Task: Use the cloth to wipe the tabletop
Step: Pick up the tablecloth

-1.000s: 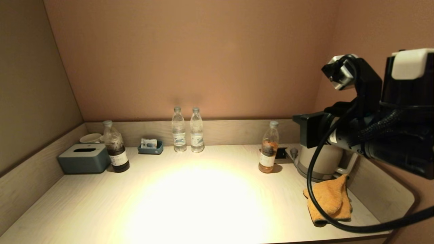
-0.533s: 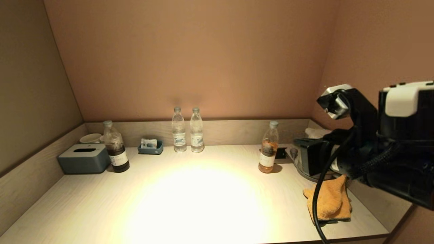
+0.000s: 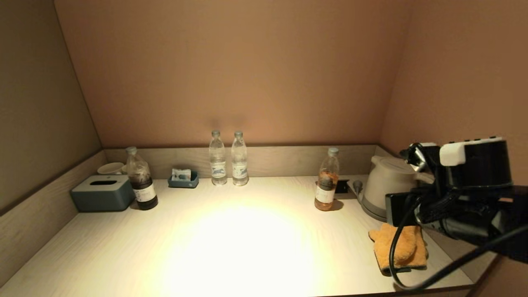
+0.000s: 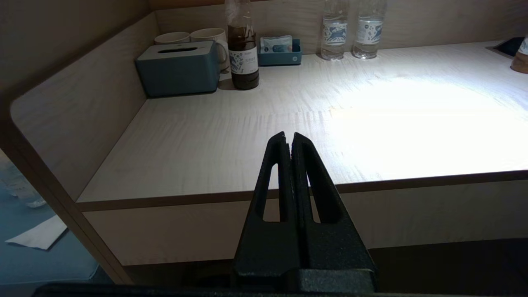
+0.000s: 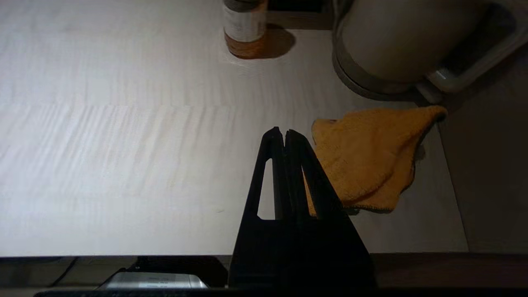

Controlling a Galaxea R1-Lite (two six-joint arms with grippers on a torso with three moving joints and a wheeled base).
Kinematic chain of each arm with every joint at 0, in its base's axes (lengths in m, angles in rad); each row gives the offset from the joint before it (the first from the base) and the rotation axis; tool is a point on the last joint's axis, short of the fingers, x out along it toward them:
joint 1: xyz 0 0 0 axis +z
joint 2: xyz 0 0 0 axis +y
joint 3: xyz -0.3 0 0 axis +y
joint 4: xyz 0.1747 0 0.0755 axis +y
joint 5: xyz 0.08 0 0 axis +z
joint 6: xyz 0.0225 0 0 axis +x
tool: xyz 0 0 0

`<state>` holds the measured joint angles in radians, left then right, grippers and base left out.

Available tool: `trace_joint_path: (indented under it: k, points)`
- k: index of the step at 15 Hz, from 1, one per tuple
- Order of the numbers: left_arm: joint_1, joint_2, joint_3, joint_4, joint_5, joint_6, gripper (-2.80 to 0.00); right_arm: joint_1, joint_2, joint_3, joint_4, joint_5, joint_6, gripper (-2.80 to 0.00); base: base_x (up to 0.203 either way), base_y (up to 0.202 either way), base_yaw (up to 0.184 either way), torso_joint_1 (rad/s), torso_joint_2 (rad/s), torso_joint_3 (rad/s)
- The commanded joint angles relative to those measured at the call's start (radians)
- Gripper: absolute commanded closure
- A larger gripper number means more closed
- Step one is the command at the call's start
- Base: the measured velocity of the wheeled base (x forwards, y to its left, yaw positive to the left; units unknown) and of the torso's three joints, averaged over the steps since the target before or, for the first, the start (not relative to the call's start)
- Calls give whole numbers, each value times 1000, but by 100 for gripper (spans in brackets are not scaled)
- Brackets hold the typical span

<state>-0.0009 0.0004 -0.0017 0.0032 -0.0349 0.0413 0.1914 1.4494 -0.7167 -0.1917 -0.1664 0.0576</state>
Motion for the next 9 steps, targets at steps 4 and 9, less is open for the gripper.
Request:
trace_joint_path:
  k: [4,9]
  points:
    - [1,1,0,0,0,0,0,-95,181,-46,1,-7,96,0,0,0,0,0,0,0]
    - [1,1,0,0,0,0,0,-104,243,-46,1,-13,135,0,0,0,0,0,0,0]
